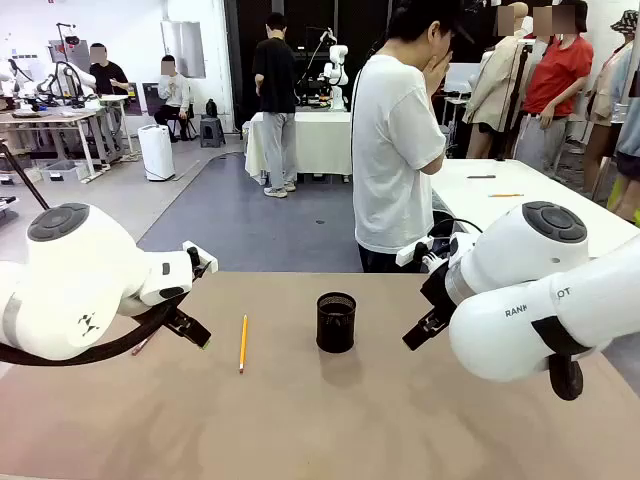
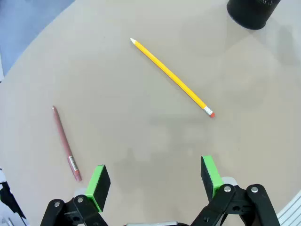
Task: Place the pens into the pen holder.
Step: Pick up a writing instrument from the table and place it into the Pen holder.
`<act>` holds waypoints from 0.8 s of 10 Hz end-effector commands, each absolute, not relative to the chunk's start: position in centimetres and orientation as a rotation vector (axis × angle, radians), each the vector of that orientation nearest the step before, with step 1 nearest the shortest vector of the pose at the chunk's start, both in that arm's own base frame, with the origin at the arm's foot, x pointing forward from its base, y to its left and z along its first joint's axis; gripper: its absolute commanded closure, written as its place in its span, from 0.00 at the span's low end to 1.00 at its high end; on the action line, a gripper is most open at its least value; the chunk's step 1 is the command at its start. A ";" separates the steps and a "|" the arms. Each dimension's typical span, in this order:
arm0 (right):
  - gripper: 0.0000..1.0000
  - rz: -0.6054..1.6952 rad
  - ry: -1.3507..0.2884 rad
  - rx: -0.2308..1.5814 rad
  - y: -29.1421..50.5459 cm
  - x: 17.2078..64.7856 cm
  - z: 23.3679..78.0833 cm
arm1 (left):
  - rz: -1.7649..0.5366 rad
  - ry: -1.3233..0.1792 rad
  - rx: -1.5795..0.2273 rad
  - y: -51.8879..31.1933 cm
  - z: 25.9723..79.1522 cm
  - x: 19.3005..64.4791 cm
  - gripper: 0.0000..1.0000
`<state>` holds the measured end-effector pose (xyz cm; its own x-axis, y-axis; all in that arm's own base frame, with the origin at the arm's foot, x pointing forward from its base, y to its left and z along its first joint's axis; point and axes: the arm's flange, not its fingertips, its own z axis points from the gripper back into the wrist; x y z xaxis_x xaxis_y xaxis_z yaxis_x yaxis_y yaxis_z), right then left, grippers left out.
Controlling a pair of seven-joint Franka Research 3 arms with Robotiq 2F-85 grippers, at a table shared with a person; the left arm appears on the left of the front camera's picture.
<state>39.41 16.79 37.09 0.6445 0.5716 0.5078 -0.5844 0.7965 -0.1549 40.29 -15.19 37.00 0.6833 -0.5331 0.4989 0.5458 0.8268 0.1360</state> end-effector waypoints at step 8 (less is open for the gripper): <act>0.00 0.658 -0.570 0.024 16.8 39.4 37.1 | -0.605 -0.552 -0.024 -15.2 37.0 40.3 0.00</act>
